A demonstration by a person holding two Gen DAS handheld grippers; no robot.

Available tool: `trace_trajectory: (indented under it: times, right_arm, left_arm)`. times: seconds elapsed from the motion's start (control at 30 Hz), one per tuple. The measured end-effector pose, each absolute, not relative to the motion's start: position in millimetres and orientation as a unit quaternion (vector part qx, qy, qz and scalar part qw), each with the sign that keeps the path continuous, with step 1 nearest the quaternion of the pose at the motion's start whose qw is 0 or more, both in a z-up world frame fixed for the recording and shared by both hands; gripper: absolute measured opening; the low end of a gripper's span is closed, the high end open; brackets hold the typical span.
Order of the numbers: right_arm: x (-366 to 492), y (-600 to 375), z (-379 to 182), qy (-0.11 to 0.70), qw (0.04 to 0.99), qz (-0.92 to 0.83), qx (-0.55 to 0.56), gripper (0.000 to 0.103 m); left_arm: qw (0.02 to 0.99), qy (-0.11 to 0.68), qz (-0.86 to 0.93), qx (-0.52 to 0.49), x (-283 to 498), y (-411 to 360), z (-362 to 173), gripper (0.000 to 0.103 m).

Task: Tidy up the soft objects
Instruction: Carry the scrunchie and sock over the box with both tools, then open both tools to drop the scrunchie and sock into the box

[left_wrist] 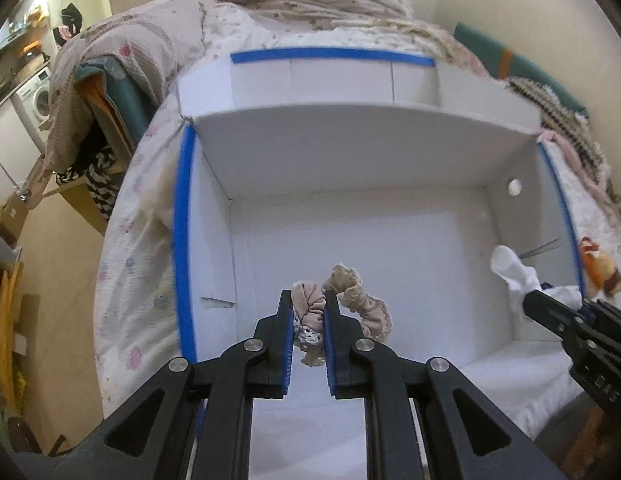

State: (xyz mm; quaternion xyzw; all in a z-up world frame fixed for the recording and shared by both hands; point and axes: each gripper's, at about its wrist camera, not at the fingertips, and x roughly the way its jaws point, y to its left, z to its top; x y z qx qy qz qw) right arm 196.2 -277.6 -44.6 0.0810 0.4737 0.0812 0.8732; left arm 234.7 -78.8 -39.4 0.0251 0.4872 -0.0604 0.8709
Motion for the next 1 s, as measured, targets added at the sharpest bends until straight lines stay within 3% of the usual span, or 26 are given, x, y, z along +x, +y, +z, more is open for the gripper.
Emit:
trace_trajectory:
  times: [0.4, 1.0]
  right_arm:
    - [235.4, -258.0, -94.3, 0.536, 0.838, 0.068, 0.071, 0.023]
    - [242.0, -268.3, -99.4, 0.543, 0.831, 0.066, 0.101, 0.023]
  left_arm:
    - [0.844, 0.533, -0.052, 0.020, 257.7, -86.8, -89.0, 0.012]
    - [0.846, 0.532, -0.034, 0.011, 263.7, -83.3, -90.2, 0.013]
